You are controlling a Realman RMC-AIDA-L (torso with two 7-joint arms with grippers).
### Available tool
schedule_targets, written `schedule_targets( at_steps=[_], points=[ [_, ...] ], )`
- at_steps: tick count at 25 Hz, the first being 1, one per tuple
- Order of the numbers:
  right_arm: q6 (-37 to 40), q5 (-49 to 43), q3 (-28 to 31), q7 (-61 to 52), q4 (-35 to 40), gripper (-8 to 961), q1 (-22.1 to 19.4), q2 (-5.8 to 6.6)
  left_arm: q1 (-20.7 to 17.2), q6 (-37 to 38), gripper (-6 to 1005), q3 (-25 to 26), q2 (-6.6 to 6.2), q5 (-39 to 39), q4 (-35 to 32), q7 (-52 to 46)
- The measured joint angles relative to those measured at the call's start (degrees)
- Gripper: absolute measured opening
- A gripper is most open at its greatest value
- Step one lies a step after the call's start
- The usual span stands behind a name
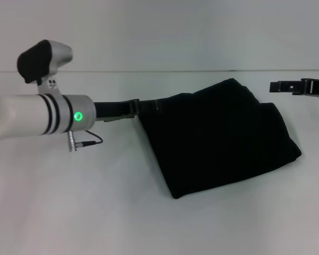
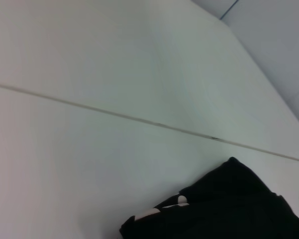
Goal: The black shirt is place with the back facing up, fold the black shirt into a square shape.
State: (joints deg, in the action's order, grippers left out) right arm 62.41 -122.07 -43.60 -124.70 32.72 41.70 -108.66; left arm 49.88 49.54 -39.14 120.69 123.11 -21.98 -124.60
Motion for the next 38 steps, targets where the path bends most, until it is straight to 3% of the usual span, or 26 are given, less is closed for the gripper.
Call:
schedule_targets(
  at_steps=[13,25,38],
  points=[
    [-0.42,-0.53,0.01,2.77,0.58,900,1.28,-0.71,3.3,-11.66,909,-0.58,0.66,-0.05,5.02,-0.46],
    [0.11,-0.44,0.0,2.86,0.59,900,1.27,-1.19,3.99,-11.44,873,-0.58,2.24,-0.4,5.55,-0.59],
    [-0.07,-0.45,0.0,3.33,0.59,899,1.29,-1.4,3.0,-10.38,835,-1.28,2.54,-0.37,4.96,4.22]
  ],
)
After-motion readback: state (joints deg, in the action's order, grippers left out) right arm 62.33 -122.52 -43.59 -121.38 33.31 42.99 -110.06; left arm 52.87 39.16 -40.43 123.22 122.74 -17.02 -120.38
